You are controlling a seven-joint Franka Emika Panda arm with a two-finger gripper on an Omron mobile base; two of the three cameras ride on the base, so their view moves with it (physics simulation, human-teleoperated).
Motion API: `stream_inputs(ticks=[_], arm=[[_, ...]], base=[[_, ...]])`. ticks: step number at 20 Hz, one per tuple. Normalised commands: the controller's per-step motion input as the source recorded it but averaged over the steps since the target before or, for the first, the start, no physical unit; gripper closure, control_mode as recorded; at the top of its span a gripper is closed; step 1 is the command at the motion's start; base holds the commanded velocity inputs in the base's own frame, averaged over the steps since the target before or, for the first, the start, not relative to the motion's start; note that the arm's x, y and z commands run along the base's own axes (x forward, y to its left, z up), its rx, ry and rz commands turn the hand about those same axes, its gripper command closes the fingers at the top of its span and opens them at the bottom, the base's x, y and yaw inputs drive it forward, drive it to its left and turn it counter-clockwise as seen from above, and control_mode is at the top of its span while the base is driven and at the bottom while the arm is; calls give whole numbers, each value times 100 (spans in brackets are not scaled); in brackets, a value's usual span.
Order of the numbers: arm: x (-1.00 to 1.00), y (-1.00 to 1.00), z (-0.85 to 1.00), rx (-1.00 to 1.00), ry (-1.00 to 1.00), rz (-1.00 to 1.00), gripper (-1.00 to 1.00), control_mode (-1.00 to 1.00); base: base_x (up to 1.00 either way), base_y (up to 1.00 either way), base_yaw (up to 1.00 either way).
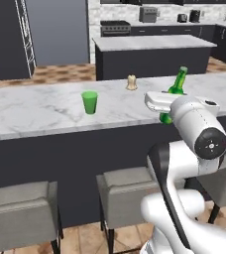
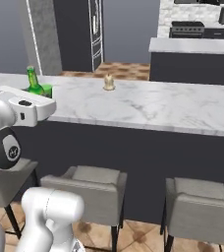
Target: Open the cabinet directly in front. Then move the beer and the cup to the dining counter with the candle on it.
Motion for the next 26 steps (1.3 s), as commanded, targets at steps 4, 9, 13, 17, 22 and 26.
stream_inputs(ticks=[4,9,13,17,22,26], arm=[[0,0,0,0,0,0,100,100],[0,0,0,0,0,0,100,100],[28,-17,0,4,27,5,100,-100],[36,-4,0,4,44,14,100,-100],[22,-3,-4,2,43,22,100,-100],[1,0,-1,0,4,12,100,-100]], base=[[39,-6,0],[39,-9,0],[0,0,0],[0,0,0],[0,0,0],[0,0,0]])
